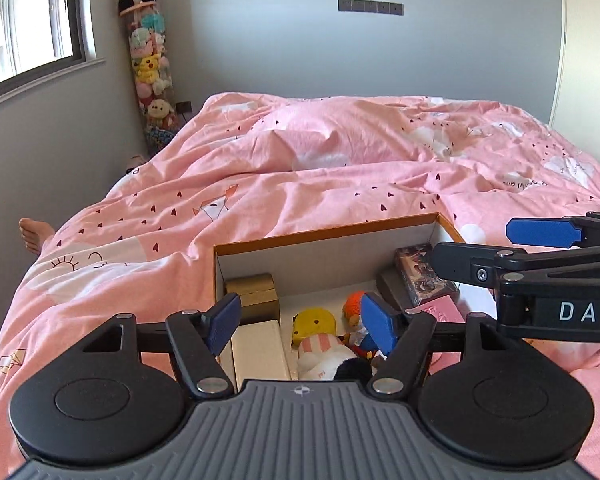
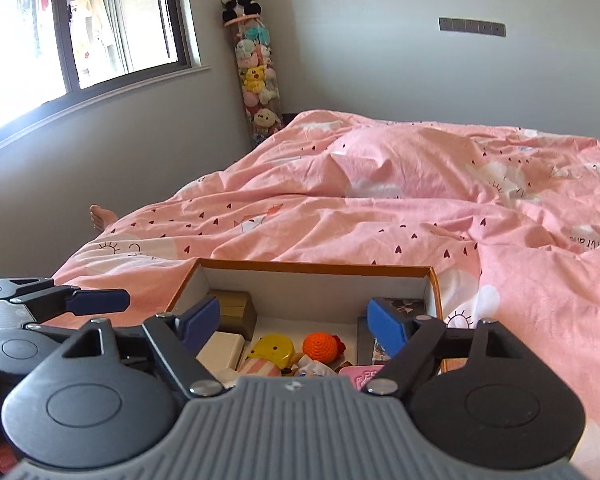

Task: Organize objects

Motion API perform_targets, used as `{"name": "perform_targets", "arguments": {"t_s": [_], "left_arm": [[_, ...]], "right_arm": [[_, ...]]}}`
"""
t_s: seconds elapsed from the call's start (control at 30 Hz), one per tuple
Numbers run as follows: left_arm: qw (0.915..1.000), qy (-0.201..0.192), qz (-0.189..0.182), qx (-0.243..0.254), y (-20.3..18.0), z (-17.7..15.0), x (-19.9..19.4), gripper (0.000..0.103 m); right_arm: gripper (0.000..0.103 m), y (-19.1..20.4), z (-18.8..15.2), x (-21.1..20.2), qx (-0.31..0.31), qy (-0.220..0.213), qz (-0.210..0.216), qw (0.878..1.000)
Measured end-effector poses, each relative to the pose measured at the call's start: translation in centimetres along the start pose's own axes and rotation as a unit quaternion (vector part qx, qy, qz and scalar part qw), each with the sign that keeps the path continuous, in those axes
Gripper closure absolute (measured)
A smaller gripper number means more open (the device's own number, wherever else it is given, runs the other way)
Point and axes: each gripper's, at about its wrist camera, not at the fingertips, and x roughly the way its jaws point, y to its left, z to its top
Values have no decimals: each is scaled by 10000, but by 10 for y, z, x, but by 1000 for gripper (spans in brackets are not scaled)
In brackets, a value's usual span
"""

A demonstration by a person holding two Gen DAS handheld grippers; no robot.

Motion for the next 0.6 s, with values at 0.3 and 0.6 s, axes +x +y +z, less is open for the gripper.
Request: {"name": "perform_targets", "arguments": {"t_s": [0.3, 0.6], "left_arm": [[9959, -890, 131, -73, -9, -34, -44, 8], [9944, -910, 43, -537, 1, -62, -44, 8]], "right_arm": [[5, 13, -35, -59, 32, -688, -384, 9969], [1, 15, -75, -73, 53, -791, -1190, 9897]]}}
